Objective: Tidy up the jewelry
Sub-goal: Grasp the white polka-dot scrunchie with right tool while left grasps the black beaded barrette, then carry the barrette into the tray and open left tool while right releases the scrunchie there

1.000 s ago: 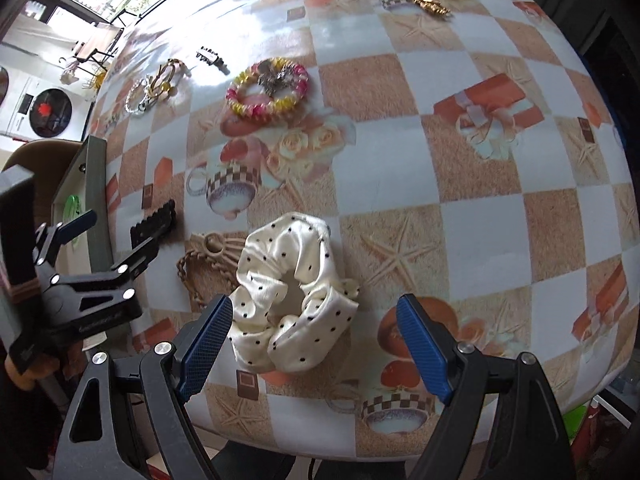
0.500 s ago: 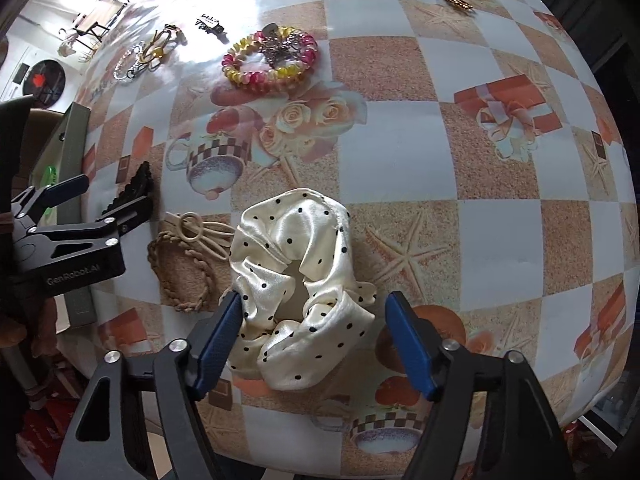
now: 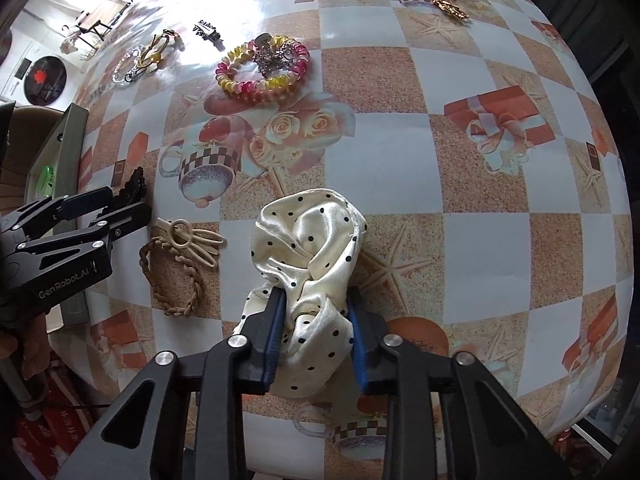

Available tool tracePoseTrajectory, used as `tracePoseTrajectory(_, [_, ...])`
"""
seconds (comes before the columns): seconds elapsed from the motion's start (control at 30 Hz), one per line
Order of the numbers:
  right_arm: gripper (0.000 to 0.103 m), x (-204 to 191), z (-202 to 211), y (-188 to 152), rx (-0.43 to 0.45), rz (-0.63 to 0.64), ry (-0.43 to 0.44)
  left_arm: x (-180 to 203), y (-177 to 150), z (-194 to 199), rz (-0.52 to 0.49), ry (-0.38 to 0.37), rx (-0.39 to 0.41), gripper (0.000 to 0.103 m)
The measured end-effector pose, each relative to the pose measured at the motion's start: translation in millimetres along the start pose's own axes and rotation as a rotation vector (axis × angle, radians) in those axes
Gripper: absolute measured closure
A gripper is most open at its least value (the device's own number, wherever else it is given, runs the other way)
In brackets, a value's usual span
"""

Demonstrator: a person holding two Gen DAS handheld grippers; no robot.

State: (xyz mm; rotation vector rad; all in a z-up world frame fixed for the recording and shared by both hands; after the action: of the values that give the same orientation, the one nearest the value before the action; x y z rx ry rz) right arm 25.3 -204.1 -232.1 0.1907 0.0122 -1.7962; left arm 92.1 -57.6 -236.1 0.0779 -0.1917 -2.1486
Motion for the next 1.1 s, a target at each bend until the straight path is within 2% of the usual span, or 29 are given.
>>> tracePoseTrajectory(0.03, [0.076,-0.4,1.4,-1.4,0.002,-0.003,0.004,0.9,0.1,0.2,-0.002,-0.004,0.002,0.059])
tracePoseTrajectory(0.2, [0.084,-1.3,4.8,-1.7,0.017,-0.019,0.014,0.1,-2.7,3.7,0.006,-0.021,0.009,0.059])
tracePoseTrajectory(0.23, [0.084,0.2,6.4,-1.3,0.020,-0.025,0.015,-2.2,-4.1,5.6,0.017,-0.031,0.009,0.066])
tracePoseTrajectory(0.47, [0.087,15.9,21.3,4.5,0.043,-0.091,0.027,-25.9,-3.1,15.5,0.120,-0.075,0.028,0.066])
tracePoseTrajectory(0.77, [0.087,17.3,40.5,15.7,0.080,-0.116,0.061,-54.9,-6.5,42.6,0.222,-0.101,0.109,0.066])
tracePoseTrajectory(1.1, [0.087,-30.5,66.9,50.4,0.143,-0.018,0.104,-101.0,-12.8,77.6,0.365,-0.069,0.207,0.066])
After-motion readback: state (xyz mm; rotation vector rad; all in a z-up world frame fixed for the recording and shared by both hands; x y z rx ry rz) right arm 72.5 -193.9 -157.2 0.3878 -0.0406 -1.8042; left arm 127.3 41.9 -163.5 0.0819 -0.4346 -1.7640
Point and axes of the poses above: each gripper's, at about its wrist camera, not at the fingertips, and z roughly against the way its jaws point, x to its right, y to its top, the point moved 3 cm from there along -z, roughly the way its jaws point, and after that the axes turned 1 degree about -x, right-handed, at the moved point
